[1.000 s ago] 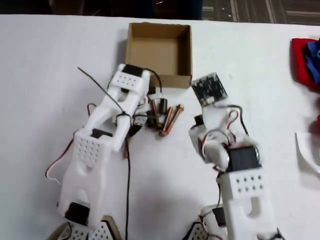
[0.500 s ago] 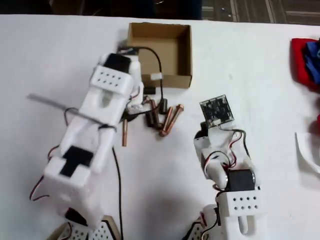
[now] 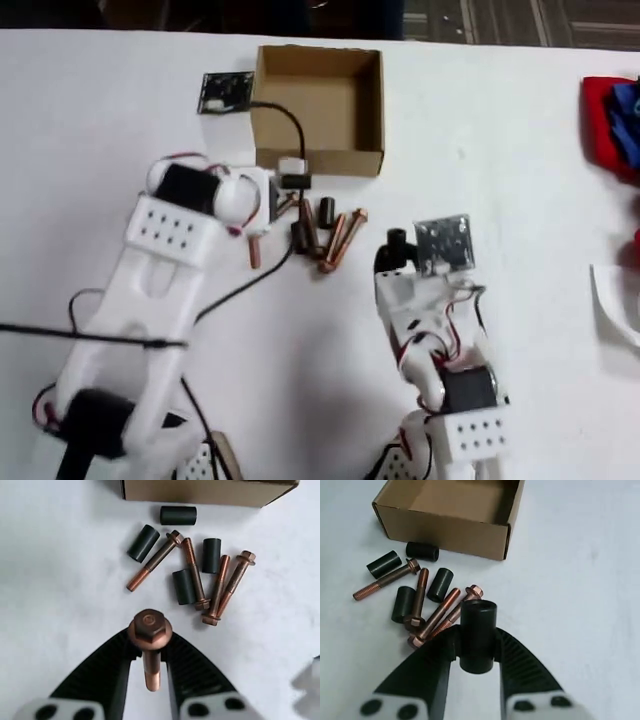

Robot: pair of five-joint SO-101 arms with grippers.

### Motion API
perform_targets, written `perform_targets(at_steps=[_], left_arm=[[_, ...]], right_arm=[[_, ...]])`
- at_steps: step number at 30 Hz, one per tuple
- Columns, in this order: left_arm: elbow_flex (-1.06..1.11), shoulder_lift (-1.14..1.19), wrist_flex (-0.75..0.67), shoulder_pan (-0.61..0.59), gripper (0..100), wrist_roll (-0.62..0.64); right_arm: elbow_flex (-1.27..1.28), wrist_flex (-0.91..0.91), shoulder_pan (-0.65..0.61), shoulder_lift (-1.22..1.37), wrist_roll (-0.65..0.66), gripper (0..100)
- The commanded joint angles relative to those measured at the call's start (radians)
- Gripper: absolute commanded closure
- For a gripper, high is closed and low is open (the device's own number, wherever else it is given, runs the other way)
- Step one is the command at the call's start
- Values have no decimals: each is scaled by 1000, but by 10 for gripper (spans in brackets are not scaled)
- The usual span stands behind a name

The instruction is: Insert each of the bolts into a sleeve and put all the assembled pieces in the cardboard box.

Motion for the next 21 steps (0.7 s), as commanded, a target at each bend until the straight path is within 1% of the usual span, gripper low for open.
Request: perform_targets(at_steps=[1,3,5,8,11,13,18,21], left_arm=[[85,-120,-133,12,976,8],[117,-164,-187,34,976,8],[127,-216,-219,78,976,8],[133,-293,-272,175,975,8],[136,-338,-307,270,975,8],[136,-339,-328,310,975,8],[136,-339,-416,325,975,8],[136,-339,-442,325,975,8]], right_arm=[[2,70,-16,-191,-9,978],[40,110,-16,-309,-9,978],[94,97,-16,-332,-9,978],[157,2,-56,-285,-9,978],[222,-88,-130,-295,-9,978],[244,-120,-147,-318,-9,978],[226,-125,-147,-321,-17,978],[222,-125,-154,-323,-80,978]])
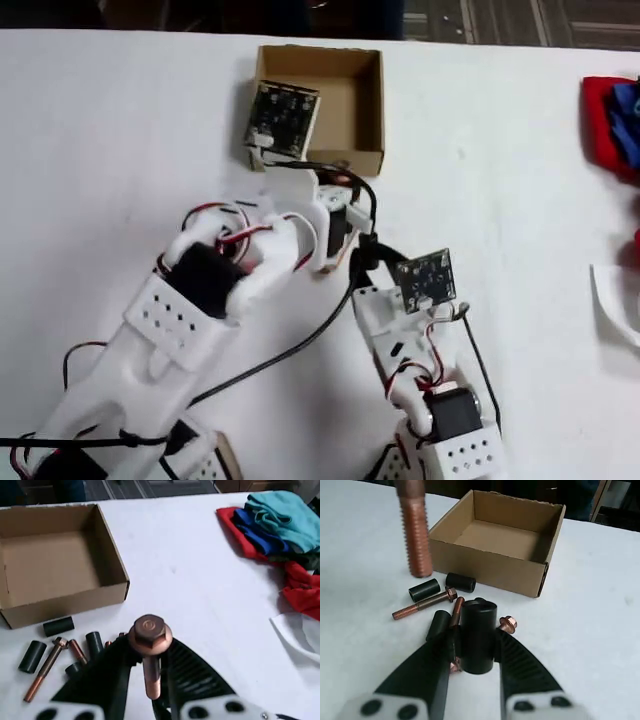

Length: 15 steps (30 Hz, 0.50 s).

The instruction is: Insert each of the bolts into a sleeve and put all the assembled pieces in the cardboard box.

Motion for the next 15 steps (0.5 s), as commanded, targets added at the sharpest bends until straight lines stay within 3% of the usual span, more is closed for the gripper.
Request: perform_targets(at_steps=[1,5,9,15], left_arm=[[-5,-38,-51,11,975,9],[-5,-37,-69,15,975,20],[19,-37,-69,17,975,123],[113,-46,-138,11,975,130]], right_arm=[[-29,-24,-18,-21,-55,978],[-68,-16,-18,-21,-57,978],[-68,-21,-18,-21,-57,978],[-84,-24,-19,-21,-15,978]])
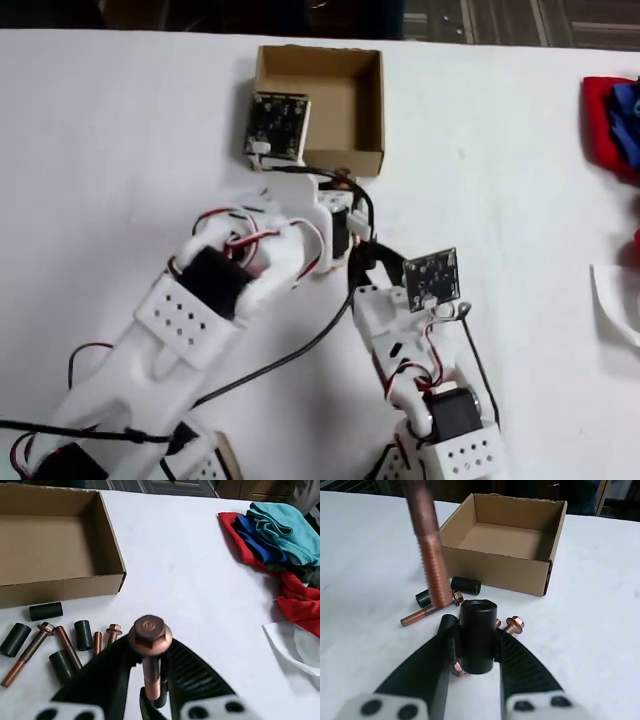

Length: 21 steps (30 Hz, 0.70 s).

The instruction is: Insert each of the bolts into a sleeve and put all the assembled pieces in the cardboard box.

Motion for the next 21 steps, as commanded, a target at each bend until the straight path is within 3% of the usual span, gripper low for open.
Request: perform_targets(at_steps=[1,6,13,21], left_arm=[[10,-44,-83,2,975,11],[7,-44,-146,8,975,11],[16,-44,-146,8,975,11],[18,-41,-144,6,975,11]], right_arm=[[-80,-24,-8,-21,44,978],[-86,-19,-8,-21,52,978],[-92,-16,-59,-21,132,978],[-103,-18,-59,-21,130,978]])
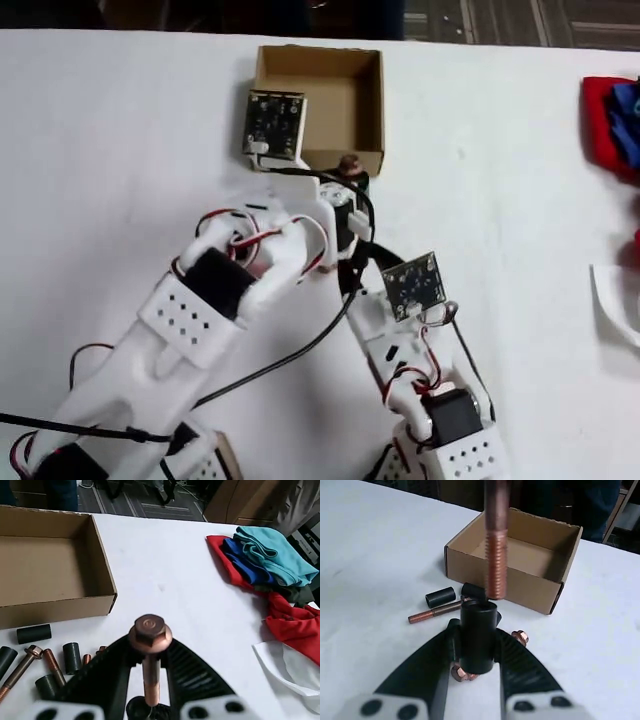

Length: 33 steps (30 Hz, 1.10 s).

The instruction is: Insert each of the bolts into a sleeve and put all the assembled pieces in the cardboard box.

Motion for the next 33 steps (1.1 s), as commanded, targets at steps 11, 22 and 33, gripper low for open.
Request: perform_targets(at_steps=[11,22,33], left_arm=[[-4,-46,48,3,975,5],[-5,-46,55,8,975,5],[-7,-46,52,0,975,3]], right_arm=[[-75,-16,-7,-21,9,978],[-75,-16,-5,-21,9,978],[-75,-16,7,-21,9,978]])
